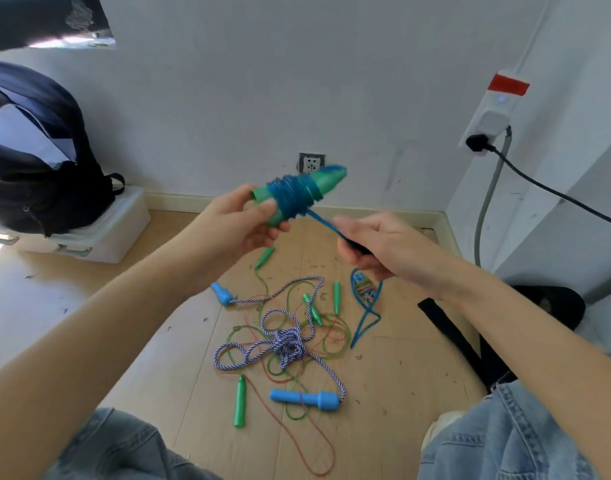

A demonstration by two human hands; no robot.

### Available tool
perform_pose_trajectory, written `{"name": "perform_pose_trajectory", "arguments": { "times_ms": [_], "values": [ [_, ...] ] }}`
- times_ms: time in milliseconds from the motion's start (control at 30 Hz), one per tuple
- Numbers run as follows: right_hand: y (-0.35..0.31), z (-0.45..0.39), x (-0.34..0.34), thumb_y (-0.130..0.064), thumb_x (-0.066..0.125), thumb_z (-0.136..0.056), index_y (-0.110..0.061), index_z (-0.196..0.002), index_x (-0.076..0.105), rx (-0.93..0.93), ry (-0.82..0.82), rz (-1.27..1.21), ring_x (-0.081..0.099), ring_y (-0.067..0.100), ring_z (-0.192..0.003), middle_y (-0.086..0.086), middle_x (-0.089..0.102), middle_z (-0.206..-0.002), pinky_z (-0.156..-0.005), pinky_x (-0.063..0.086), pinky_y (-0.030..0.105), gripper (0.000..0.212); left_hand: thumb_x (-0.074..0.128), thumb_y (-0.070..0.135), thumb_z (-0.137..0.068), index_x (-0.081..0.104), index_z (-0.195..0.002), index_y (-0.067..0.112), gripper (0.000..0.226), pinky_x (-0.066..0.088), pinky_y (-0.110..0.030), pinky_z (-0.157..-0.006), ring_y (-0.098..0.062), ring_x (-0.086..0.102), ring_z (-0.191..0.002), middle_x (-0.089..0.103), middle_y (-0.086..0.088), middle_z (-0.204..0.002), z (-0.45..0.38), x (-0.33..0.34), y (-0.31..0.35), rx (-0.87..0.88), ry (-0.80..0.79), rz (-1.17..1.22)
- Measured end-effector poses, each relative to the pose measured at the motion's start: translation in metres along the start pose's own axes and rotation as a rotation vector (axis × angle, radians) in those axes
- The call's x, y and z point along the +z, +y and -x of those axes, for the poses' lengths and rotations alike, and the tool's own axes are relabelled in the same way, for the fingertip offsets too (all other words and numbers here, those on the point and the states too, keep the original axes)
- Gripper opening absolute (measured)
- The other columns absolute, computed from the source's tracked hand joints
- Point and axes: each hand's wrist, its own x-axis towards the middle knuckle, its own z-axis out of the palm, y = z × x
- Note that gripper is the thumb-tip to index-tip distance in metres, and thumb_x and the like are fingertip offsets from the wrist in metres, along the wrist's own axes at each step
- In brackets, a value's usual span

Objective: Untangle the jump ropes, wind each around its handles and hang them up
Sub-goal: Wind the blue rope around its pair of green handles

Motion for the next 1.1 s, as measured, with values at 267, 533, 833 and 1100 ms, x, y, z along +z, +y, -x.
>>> {"name": "perform_pose_trajectory", "arguments": {
  "times_ms": [267,533,833,1100],
  "values": [
    [-0.003,0.001,-0.010,-0.032,0.063,-0.085,-0.016,-0.052,0.054,-0.175,0.127,0.373,0.029,0.005,-0.040,-0.008,0.034,-0.042,-0.043,0.022,0.013,0.037,0.048,0.019,-0.094,0.046,-0.093,0.025,0.006,0.046,-0.020,-0.055,-0.004,0.055,-0.056,0.061,0.008,-0.071,0.005,0.013,-0.013,0.078,-0.278,-1.042],
    [0.001,0.000,-0.010,-0.017,0.047,-0.095,-0.015,-0.044,0.049,-0.067,0.208,0.010,0.032,0.001,-0.032,-0.010,0.043,-0.037,-0.038,0.028,0.014,0.051,0.059,0.020,-0.085,0.060,-0.107,0.014,0.023,0.049,-0.014,-0.056,-0.006,0.056,-0.060,0.063,-0.004,-0.077,0.018,0.007,0.008,-0.067,-0.549,0.133],
    [0.005,-0.001,-0.002,-0.030,0.054,-0.091,-0.021,-0.057,0.051,-0.247,0.207,0.531,0.039,0.008,-0.046,-0.009,0.044,-0.044,-0.049,0.027,0.021,0.035,0.044,0.010,-0.096,0.051,-0.113,0.004,0.020,0.050,-0.016,-0.054,-0.010,0.053,-0.058,0.061,-0.006,-0.076,-0.002,0.006,-0.018,-0.068,0.151,-0.379],
    [0.005,-0.001,-0.017,-0.047,0.056,-0.078,-0.021,-0.062,0.056,-0.233,0.260,0.338,0.046,0.002,-0.062,-0.004,0.053,-0.076,-0.060,0.036,0.011,0.030,0.047,0.015,-0.093,0.051,-0.106,0.005,0.018,0.049,-0.018,-0.059,-0.010,0.055,-0.067,0.061,-0.007,-0.080,0.017,0.010,-0.001,-0.005,-0.485,-0.528]
  ]
}}
